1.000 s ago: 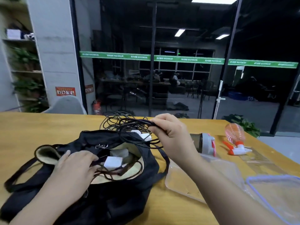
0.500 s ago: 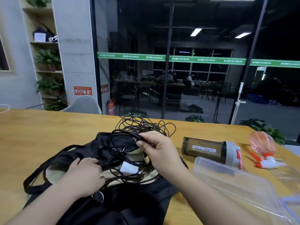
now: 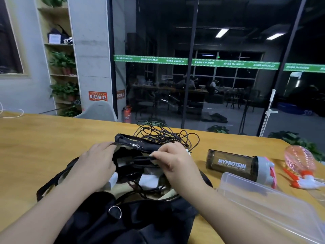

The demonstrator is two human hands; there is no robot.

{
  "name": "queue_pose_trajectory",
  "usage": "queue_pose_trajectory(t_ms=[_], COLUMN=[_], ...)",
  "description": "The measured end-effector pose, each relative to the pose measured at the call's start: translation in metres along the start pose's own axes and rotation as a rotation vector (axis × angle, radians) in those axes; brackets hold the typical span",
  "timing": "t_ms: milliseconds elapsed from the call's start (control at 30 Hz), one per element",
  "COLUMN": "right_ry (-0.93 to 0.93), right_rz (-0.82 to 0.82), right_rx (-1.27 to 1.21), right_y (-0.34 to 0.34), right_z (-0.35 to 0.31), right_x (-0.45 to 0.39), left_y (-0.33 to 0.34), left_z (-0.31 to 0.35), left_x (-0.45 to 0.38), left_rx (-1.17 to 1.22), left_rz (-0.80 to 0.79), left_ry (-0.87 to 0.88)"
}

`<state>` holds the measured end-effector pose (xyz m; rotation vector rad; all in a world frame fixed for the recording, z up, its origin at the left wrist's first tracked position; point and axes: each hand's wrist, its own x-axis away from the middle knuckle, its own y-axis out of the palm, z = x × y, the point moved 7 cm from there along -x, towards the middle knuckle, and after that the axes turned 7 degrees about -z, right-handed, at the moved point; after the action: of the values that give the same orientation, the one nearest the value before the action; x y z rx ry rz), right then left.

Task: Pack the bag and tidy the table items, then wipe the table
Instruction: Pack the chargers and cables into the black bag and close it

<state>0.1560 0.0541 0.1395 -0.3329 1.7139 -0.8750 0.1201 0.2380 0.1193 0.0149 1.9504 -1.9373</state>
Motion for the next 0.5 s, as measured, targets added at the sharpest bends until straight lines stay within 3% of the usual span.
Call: queue_pose_trajectory(t_ms=[133,267,500], right_ry=[-0.053,0.186,0.213], right_rz=[-0.308,-0.628,-0.594], right_rx=[0.233,0.099,-0.172], right_y=[0.045,0.070,0.083], right_z=[-0.011,-0.010,-0.031], right_x=[-0.001,0.006,-0.004], left_y=[-0.004,-0.003,0.005], left_z=[0.000,0.000,0.009], left_x=[-0.001,0.002,0.009], left_rx=[0.025,0.054,0.105], left_rz=[0.026,0.047,0.048], left_ry=[-0.004,0.022,0.093])
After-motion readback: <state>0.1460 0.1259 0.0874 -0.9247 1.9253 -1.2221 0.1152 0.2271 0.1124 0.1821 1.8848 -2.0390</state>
